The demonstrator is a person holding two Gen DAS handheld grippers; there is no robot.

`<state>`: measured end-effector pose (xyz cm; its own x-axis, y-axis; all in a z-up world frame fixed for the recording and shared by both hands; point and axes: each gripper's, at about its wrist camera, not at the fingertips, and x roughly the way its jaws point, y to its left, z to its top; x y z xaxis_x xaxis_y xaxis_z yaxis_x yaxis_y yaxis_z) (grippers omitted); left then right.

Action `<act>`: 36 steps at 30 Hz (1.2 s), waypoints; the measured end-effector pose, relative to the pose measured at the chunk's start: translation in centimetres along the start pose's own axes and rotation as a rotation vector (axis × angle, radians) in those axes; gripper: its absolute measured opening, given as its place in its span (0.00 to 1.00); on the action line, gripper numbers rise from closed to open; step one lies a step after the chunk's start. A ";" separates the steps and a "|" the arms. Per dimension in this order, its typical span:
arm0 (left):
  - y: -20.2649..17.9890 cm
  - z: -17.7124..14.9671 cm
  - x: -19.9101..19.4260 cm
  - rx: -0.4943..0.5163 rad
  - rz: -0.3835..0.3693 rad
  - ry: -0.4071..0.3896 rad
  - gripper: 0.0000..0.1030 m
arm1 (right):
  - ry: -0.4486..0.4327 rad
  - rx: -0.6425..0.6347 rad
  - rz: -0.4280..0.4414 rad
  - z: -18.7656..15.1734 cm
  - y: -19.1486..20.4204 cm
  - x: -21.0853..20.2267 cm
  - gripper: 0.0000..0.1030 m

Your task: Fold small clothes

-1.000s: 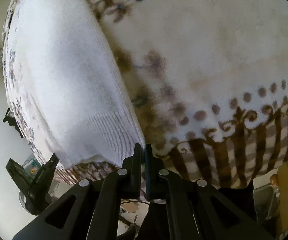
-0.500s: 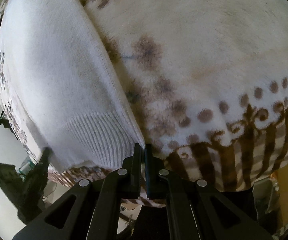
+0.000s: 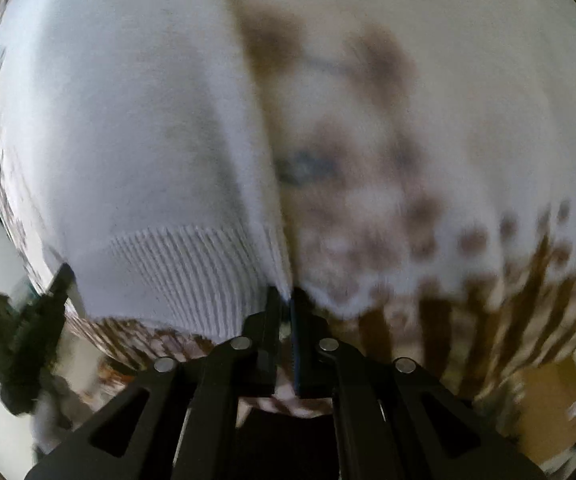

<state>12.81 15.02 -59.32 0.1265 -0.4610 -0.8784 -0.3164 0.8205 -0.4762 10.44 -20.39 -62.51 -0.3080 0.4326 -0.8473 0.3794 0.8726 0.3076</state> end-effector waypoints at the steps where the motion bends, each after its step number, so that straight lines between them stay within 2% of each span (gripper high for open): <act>1: 0.0 0.1 -0.5 0.009 -0.004 -0.011 0.55 | 0.018 -0.008 0.026 0.2 0.0 -0.3 0.17; 2: -0.1 0.2 -0.8 0.016 -0.012 -0.021 0.61 | 0.032 -0.007 0.040 0.4 -0.1 -0.6 0.28; 3: 0.0 0.4 -1.0 0.020 -0.040 -0.029 0.66 | 0.041 0.001 0.061 0.5 -0.4 -1.2 0.44; 5: 1.1 0.9 -0.8 -0.005 -0.082 -0.026 0.66 | 0.034 0.028 0.129 0.7 -1.5 -2.2 0.56; 8: 1.5 1.8 0.4 -0.012 -0.140 -0.008 0.66 | 0.008 0.095 0.227 1.1 -3.5 -3.0 0.56; 11: 1.6 2.6 2.3 0.017 -0.150 0.050 0.66 | -0.026 0.136 0.301 1.8 -5.2 -2.7 0.57; 13: 1.2 3.0 3.0 0.036 -0.146 0.069 0.66 | -0.017 0.152 0.381 2.6 -5.3 -1.5 0.57; 17: 0.8 2.7 2.9 0.091 -0.173 0.049 0.66 | 0.027 0.194 0.510 2.9 -4.8 1.2 0.57; 19: 0.9 2.2 2.5 0.109 -0.173 0.040 0.59 | 0.037 0.214 0.588 2.8 -4.4 2.4 0.57; 20: 1.0 2.1 2.3 0.109 -0.174 0.041 0.51 | 0.038 0.215 0.605 2.7 -4.1 2.8 0.57; 21: 0.9 2.0 2.3 0.111 -0.174 0.049 0.19 | 0.035 0.213 0.616 2.6 -3.9 2.9 0.56; 22: 0.7 1.8 2.3 0.113 -0.180 0.065 0.11 | 0.031 0.212 0.617 2.7 -3.5 2.9 0.53; 24: 0.1 1.5 2.0 0.134 -0.163 0.059 0.11 | 0.033 0.201 0.606 2.4 -2.9 2.9 0.19; 27: -0.3 1.6 1.0 0.125 -0.160 0.055 0.10 | 0.011 0.199 0.594 2.1 -2.1 1.8 0.16; 32: -2.0 2.5 -2.4 0.074 -0.259 0.025 0.10 | -0.013 0.145 0.627 2.1 0.2 -2.1 0.15; 36: -5.3 5.5 -5.9 0.068 -0.335 -0.062 0.10 | -0.073 0.096 0.652 3.8 3.5 -7.1 0.14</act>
<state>18.94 15.25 -51.80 0.2708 -0.6888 -0.6725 -0.1846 0.6485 -0.7385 17.26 -21.31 -57.05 0.0699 0.8461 -0.5284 0.5453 0.4112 0.7305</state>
